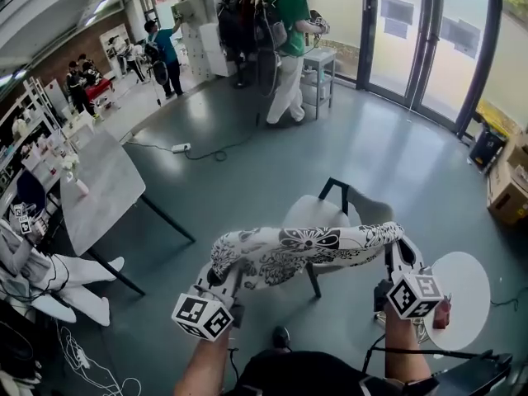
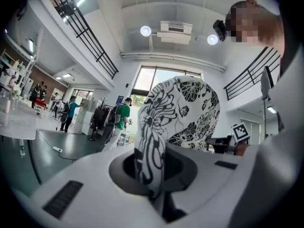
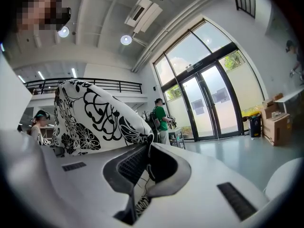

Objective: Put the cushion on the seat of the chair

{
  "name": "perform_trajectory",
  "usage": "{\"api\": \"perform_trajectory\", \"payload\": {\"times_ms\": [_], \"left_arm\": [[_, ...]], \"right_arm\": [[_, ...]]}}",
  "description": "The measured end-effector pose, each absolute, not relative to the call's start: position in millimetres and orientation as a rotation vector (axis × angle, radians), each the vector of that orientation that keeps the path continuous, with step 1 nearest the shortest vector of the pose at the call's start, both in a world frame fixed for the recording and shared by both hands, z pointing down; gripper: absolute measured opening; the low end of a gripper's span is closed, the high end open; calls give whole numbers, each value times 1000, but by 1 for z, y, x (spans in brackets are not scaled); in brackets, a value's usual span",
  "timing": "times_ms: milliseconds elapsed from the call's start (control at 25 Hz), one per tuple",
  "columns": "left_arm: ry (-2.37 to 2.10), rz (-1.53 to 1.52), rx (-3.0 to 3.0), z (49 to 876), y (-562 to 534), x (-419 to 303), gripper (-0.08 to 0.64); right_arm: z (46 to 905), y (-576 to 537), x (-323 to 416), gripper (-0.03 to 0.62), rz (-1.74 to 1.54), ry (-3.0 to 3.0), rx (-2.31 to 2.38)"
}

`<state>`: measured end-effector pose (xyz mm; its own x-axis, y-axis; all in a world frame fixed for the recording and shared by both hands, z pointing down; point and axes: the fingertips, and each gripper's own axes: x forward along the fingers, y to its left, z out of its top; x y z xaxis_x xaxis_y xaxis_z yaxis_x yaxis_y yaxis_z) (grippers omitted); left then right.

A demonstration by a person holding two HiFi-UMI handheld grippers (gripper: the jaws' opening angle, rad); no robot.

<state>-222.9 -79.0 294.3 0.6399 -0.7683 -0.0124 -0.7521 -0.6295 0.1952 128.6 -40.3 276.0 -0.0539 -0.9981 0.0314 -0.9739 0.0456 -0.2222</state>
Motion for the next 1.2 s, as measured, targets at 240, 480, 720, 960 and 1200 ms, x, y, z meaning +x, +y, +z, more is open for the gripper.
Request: {"api": "perform_trajectory", "payload": {"times_ms": [240, 480, 720, 960, 1200], "left_arm": [[-1225, -148, 2695, 297, -117, -232, 20], [-1201, -150, 2710, 305, -146, -243, 20], [-1191, -121, 2685, 314, -165, -232, 20], [-1189, -77, 2693, 316, -179, -197, 20], [-1217, -38, 2697, 313, -188, -189, 20]], "right_arm": [[277, -79, 119, 18, -281, 2153, -2105], [276, -102, 106, 18, -248, 2155, -2155], [289, -117, 118, 18, -289, 2162, -2174], [295, -134, 152, 19, -324, 2155, -2155], [294, -153, 163, 18, -318, 2159, -2114]]}}
